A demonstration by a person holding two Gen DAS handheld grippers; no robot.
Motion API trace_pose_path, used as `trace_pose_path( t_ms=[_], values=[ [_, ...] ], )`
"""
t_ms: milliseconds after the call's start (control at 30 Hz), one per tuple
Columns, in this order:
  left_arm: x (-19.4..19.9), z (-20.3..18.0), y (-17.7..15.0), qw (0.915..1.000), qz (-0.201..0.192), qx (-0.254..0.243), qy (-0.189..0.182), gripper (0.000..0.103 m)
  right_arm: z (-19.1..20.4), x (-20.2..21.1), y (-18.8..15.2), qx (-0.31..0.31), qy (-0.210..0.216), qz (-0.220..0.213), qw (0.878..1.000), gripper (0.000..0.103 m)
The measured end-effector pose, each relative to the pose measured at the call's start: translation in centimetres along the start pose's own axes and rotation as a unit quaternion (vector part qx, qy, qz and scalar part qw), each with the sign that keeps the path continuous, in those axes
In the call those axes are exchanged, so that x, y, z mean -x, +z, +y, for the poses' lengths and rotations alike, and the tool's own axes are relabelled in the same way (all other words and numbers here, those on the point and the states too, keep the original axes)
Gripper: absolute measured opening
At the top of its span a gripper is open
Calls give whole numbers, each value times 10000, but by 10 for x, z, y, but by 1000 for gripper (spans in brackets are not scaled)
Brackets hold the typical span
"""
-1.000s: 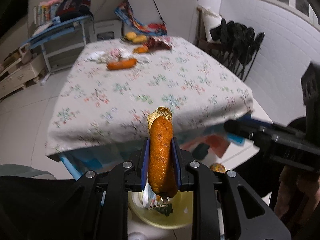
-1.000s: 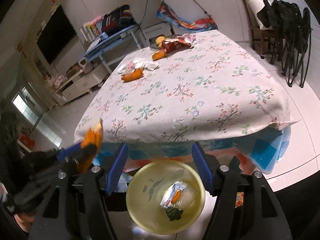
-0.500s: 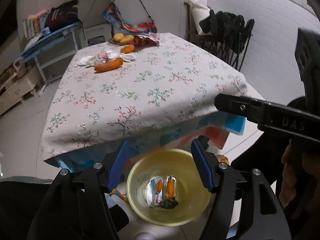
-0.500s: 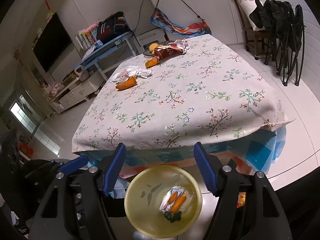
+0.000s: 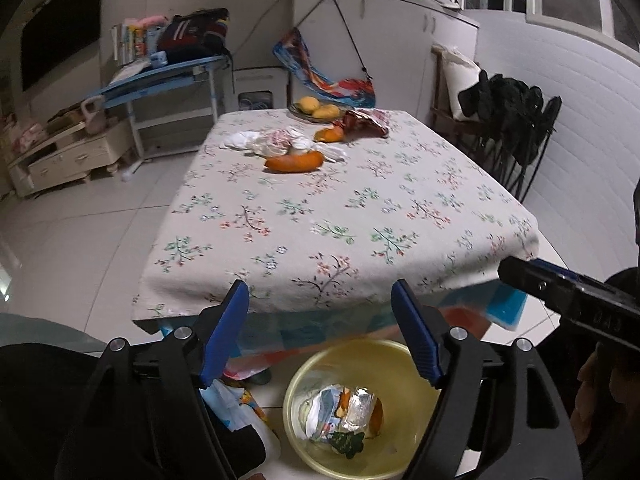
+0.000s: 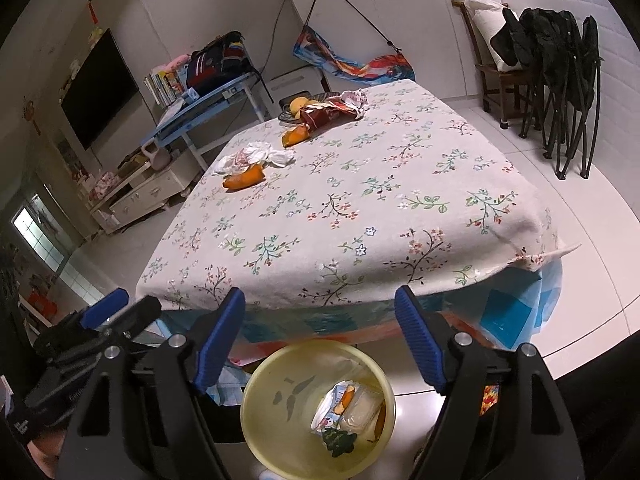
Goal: Collect trash
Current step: 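Move both open grippers back over the table toward the remaining trash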
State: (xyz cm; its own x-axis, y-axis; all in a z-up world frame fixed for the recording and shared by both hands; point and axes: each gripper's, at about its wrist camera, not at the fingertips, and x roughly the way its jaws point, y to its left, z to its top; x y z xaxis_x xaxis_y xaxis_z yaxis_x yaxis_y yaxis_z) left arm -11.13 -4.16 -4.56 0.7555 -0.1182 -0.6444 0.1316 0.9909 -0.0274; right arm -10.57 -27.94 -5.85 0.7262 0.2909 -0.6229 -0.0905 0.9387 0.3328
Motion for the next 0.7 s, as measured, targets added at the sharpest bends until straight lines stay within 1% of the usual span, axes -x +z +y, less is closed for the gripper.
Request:
trace_pose_path(
  t_ms=[567,700],
  values=[
    [2,4,4,9999,-54,128,45,75,3,0,-1,65,1,2,10000,74],
    [0,13,14,9994,-98,342,32,76,7,-3,0,115,67,30,9999,74]
  ],
)
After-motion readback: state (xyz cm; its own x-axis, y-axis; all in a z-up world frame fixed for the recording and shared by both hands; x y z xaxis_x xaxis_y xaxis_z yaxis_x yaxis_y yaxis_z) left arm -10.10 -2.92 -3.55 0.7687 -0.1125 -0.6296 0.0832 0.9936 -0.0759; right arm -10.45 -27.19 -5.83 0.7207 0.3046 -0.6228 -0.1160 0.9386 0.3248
